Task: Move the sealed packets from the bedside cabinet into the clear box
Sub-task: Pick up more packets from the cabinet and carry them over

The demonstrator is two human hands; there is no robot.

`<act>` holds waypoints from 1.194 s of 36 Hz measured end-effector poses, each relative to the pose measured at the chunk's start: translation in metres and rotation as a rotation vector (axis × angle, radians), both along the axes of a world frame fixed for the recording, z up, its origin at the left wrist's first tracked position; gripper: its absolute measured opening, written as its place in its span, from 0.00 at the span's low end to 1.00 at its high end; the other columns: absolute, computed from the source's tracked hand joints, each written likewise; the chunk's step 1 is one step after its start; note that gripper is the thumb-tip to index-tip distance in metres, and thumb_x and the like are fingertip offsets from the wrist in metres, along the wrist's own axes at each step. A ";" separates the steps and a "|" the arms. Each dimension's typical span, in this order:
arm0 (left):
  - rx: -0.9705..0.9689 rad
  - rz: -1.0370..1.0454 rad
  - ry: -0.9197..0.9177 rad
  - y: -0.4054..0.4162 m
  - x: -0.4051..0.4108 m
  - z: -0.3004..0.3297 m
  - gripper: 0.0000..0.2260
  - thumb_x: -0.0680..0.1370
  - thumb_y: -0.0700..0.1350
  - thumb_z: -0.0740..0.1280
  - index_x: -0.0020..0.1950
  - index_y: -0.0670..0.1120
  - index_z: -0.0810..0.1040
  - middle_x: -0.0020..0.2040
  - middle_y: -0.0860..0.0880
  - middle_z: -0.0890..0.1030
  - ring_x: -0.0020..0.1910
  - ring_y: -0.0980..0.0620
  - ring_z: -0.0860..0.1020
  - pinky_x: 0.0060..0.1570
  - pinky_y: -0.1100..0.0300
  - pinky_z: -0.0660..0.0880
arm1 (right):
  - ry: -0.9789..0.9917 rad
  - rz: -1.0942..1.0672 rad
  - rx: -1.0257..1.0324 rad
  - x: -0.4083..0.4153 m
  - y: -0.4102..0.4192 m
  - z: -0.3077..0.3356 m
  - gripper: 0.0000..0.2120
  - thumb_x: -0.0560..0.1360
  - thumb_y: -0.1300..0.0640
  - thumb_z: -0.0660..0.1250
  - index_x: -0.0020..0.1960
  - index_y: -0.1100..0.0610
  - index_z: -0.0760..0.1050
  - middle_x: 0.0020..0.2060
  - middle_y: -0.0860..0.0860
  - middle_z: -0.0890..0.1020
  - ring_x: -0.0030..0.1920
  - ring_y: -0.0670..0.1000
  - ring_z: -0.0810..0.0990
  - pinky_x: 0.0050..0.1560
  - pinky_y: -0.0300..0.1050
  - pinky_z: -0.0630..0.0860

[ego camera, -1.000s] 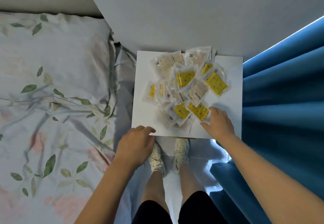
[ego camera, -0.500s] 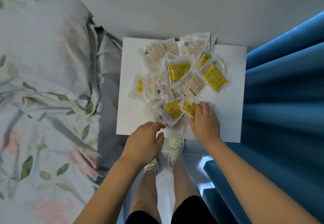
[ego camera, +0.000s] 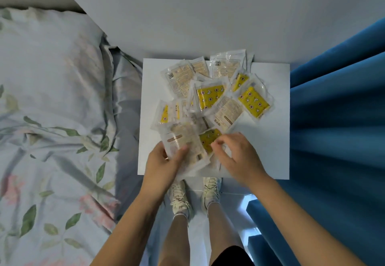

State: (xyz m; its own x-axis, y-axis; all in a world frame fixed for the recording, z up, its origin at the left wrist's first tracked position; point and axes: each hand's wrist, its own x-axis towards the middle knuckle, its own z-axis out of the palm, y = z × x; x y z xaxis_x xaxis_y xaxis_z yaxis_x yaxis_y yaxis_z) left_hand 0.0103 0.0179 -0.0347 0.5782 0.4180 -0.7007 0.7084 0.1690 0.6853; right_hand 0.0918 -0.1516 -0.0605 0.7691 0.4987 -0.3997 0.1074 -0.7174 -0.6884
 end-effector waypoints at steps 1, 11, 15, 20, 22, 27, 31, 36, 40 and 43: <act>0.008 0.032 -0.009 0.005 -0.004 -0.001 0.06 0.77 0.46 0.68 0.53 0.48 0.80 0.50 0.48 0.85 0.49 0.50 0.83 0.53 0.48 0.79 | -0.146 0.096 -0.081 0.001 -0.002 -0.011 0.15 0.72 0.46 0.64 0.52 0.55 0.77 0.50 0.51 0.80 0.53 0.54 0.75 0.50 0.51 0.77; -0.020 0.137 -0.143 0.034 -0.033 -0.006 0.21 0.78 0.34 0.64 0.65 0.48 0.59 0.58 0.46 0.78 0.48 0.58 0.82 0.45 0.59 0.81 | -0.476 0.133 -0.191 -0.011 0.013 -0.064 0.25 0.62 0.67 0.76 0.54 0.48 0.81 0.67 0.56 0.74 0.68 0.58 0.65 0.62 0.58 0.68; 0.137 0.020 -0.202 0.039 -0.035 -0.005 0.35 0.76 0.29 0.64 0.63 0.66 0.54 0.57 0.48 0.75 0.50 0.59 0.79 0.56 0.49 0.77 | -0.518 0.103 -0.112 -0.012 0.016 -0.064 0.18 0.67 0.66 0.71 0.52 0.48 0.82 0.66 0.53 0.76 0.68 0.57 0.69 0.63 0.56 0.62; 0.172 -0.112 -0.249 0.040 -0.028 -0.002 0.23 0.78 0.30 0.61 0.62 0.57 0.70 0.60 0.57 0.75 0.53 0.69 0.75 0.52 0.73 0.73 | -0.306 -0.004 0.107 -0.007 0.019 -0.040 0.14 0.73 0.59 0.59 0.52 0.54 0.81 0.50 0.50 0.83 0.56 0.52 0.78 0.64 0.46 0.64; 0.131 -0.124 -0.234 0.038 -0.023 -0.003 0.18 0.79 0.30 0.59 0.56 0.53 0.77 0.57 0.58 0.78 0.52 0.71 0.76 0.50 0.76 0.71 | -0.178 -0.108 0.171 -0.005 0.020 -0.030 0.09 0.73 0.60 0.66 0.51 0.57 0.82 0.46 0.51 0.84 0.49 0.50 0.80 0.55 0.40 0.75; 0.021 -0.077 -0.179 0.031 -0.013 -0.005 0.22 0.79 0.28 0.56 0.53 0.54 0.78 0.54 0.60 0.78 0.49 0.72 0.77 0.49 0.76 0.73 | 0.182 -0.414 0.288 0.001 0.027 -0.020 0.06 0.69 0.62 0.75 0.40 0.53 0.81 0.36 0.46 0.83 0.38 0.41 0.81 0.40 0.31 0.76; -0.045 -0.047 -0.154 0.027 -0.008 -0.006 0.16 0.79 0.31 0.59 0.57 0.50 0.77 0.54 0.58 0.79 0.48 0.70 0.79 0.47 0.75 0.74 | 0.349 -0.705 0.425 0.005 0.027 -0.020 0.06 0.73 0.61 0.70 0.46 0.51 0.78 0.42 0.46 0.83 0.43 0.43 0.82 0.45 0.39 0.79; -0.029 -0.036 -0.160 0.020 -0.001 0.001 0.12 0.79 0.38 0.63 0.61 0.48 0.77 0.54 0.56 0.81 0.52 0.66 0.79 0.50 0.74 0.74 | 0.435 -0.900 0.652 0.010 0.027 -0.005 0.07 0.77 0.57 0.64 0.53 0.48 0.77 0.50 0.46 0.84 0.53 0.48 0.83 0.50 0.48 0.81; -0.023 0.032 -0.229 0.008 0.009 0.017 0.09 0.76 0.48 0.65 0.54 0.51 0.80 0.49 0.58 0.84 0.50 0.66 0.80 0.47 0.74 0.73 | 0.514 -0.775 0.700 0.017 0.033 0.012 0.07 0.75 0.54 0.65 0.53 0.50 0.78 0.46 0.46 0.85 0.49 0.47 0.84 0.46 0.45 0.82; -0.097 0.004 -0.306 -0.003 0.020 0.031 0.13 0.73 0.52 0.66 0.54 0.48 0.81 0.48 0.54 0.85 0.49 0.60 0.82 0.46 0.70 0.74 | 0.515 -0.578 0.640 0.020 0.042 0.023 0.04 0.73 0.53 0.68 0.48 0.49 0.79 0.41 0.45 0.85 0.45 0.46 0.84 0.43 0.42 0.81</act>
